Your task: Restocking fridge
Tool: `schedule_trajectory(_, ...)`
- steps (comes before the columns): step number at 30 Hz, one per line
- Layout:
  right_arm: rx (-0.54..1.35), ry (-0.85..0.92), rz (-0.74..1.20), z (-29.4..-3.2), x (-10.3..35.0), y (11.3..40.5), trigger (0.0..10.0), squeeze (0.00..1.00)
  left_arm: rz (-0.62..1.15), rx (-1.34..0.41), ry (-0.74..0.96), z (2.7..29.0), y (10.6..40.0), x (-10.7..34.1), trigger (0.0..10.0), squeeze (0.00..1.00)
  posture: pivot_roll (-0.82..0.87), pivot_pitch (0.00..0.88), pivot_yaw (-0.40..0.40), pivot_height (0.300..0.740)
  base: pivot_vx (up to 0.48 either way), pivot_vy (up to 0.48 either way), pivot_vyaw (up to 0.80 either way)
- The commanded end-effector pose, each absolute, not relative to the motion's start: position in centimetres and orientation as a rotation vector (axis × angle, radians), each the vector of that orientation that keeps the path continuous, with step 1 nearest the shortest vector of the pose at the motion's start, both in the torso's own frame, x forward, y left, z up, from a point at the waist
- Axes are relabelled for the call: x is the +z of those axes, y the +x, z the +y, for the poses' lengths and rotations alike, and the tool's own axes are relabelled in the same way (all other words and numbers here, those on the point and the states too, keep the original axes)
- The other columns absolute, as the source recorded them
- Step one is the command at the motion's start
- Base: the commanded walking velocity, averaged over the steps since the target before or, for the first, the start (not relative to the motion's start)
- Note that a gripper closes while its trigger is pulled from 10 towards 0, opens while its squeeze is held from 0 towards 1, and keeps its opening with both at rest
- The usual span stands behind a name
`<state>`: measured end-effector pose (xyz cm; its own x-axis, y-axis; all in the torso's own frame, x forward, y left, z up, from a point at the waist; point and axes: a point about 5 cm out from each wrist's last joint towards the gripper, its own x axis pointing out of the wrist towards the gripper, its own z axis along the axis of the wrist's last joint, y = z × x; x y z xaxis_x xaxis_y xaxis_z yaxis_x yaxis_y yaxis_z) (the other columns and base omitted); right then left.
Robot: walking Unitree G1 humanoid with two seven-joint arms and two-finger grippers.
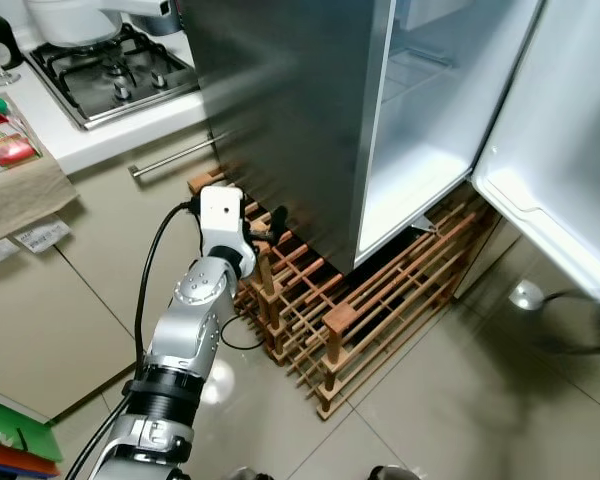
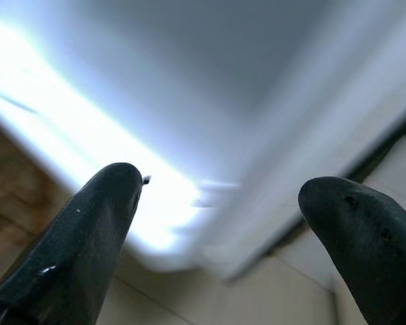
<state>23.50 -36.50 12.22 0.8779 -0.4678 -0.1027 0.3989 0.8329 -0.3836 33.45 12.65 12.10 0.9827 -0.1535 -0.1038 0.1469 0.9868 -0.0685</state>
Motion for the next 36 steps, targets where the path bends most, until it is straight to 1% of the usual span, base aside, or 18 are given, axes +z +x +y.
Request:
schedule_trajectory(1, -0.283, -0.28, 0.198, -32.6, 10.5, 24.6, 10.0, 0.0, 0.116, -0.117, -0.026, 12.8, 33.3, 11.6, 10.0, 0.0, -0.17, 0.0, 0.045, 0.74, 0.0, 0.0, 0.0)
schedule_trajectory(3, -0.21, -0.237, 0.172, -30.7, 10.4, 25.0, 10.0, 0.0, 0.115, -0.101, -0.019, 13.0, 33.3, 11.6, 10.0, 0.0, -0.17, 0.0, 0.045, 0.74, 0.0, 0.0, 0.0)
schedule_trajectory(4, -0.21, -0.237, 0.172, -30.7, 10.4, 25.0, 10.0, 0.0, 0.115, -0.101, -0.019, 13.0, 33.3, 11.6, 10.0, 0.0, -0.17, 0.0, 0.045, 0.74, 0.0, 0.0, 0.0)
schedule_trajectory(5, -0.135, -0.193, 0.127, -28.5, 10.5, 25.6, 10.0, 0.0, 0.106, -0.081, -0.018, 13.4, 33.2, 11.6, 10.0, 0.0, -0.16, 0.0, 0.044, 0.74, 0.0, 0.0, 0.0)
schedule_trajectory(6, -0.113, -0.185, 0.09, -27.6, 10.9, 25.9, 10.0, 0.0, 0.101, -0.075, -0.013, 13.5, 33.2, 11.6, 10.0, 0.0, -0.16, 0.0, 0.044, 0.74, 0.0, 0.0, 0.0)
schedule_trajectory(9, -0.097, -0.169, 0.011, -26.4, 12.0, 26.4, 10.0, 0.0, 0.074, -0.053, 0.006, 13.7, 33.2, 11.8, 10.0, 0.0, -0.16, 0.0, 0.044, 0.74, 0.0, 0.0, 0.0)
schedule_trajectory(13, -0.057, -0.149, -0.145, -23.5, 14.5, 27.1, 10.0, 0.0, 0.01, -0.012, -0.01, 14.3, 33.3, 12.9, 10.0, 0.0, -0.16, 0.0, 0.044, 0.74, 0.0, 0.0, 0.0)
schedule_trajectory(14, -0.028, -0.143, -0.159, -22.8, 14.7, 27.2, 10.0, 0.0, -0.006, -0.002, -0.01, 14.3, 33.3, 13.1, 10.0, 0.0, -0.16, 0.0, 0.044, 0.74, 0.0, 0.0, 0.0)
schedule_trajectory(15, -0.028, -0.143, -0.159, -22.8, 14.7, 27.2, 10.0, 0.0, -0.006, -0.002, -0.01, 14.3, 33.3, 13.1, 10.0, 0.0, -0.16, 0.0, 0.044, 0.74, 0.0, 0.0, 0.0)
schedule_trajectory(17, 0.021, -0.136, -0.174, -21.1, 14.9, 27.5, 10.0, 0.0, -0.042, 0.007, -0.01, 14.3, 33.3, 13.8, 10.0, 0.0, -0.14, 0.0, 0.036, 0.74, 0.0, 0.0, 0.36)
schedule_trajectory(24, 0.07, -0.122, -0.154, -19.7, 14.3, 27.7, 10.0, 0.0, -0.156, -0.036, 0.004, 14.3, 32.3, 15.1, 10.0, 0.0, -0.12, 0.0, 0.029, 0.74, 0.0, 0.0, 0.67)
schedule_trajectory(25, 0.072, -0.117, -0.155, -19.6, 14.2, 27.4, 10.0, 0.0, -0.209, -0.077, 0.03, 14.3, 31.5, 15.6, 10.0, 0.0, -0.12, 0.0, 0.027, 0.74, 0.0, 0.0, 0.66)
schedule_trajectory(26, 0.069, -0.118, -0.156, -19.6, 14.1, 27.2, 10.0, 0.0, -0.223, -0.1, 0.044, 14.2, 31.1, 15.7, 10.0, 0.0, -0.12, 0.0, 0.028, 0.74, 0.0, 0.0, 0.66)
schedule_trajectory(27, 0.069, -0.118, -0.156, -19.6, 14.1, 27.2, 10.0, 0.0, -0.223, -0.1, 0.044, 14.2, 31.1, 15.7, 10.0, 0.0, -0.12, 0.0, 0.028, 0.74, 0.0, 0.0, 0.66)
schedule_trajectory(31, 0.019, -0.146, -0.214, -20.0, 14.5, 25.8, 10.0, 0.0, -0.23, -0.164, 0.058, 13.8, 29.5, 15.8, 10.0, 0.0, -0.11, 0.0, 0.031, 0.74, 0.0, 0.0, 0.66)
schedule_trajectory(33, 0.017, -0.149, -0.216, -20.0, 14.5, 25.7, 10.0, 0.0, -0.228, -0.168, 0.056, 13.8, 29.4, 15.8, 10.0, 0.0, -0.11, 0.0, 0.031, 0.74, 0.0, 0.0, 0.66)
schedule_trajectory(35, 0.014, -0.104, -0.155, -20.1, 13.2, 25.5, 10.0, 0.02, -0.206, -0.141, 0.044, 13.6, 29.4, 16.2, 10.0, 0.0, -0.11, 0.0, 0.031, 0.74, 0.0, 0.0, 0.66)
schedule_trajectory(36, 0.014, -0.104, -0.155, -20.1, 13.2, 25.5, 10.0, 0.02, -0.206, -0.141, 0.044, 13.6, 29.4, 16.2, 10.0, 0.0, -0.11, 0.0, 0.031, 0.74, 0.0, 0.0, 0.66)
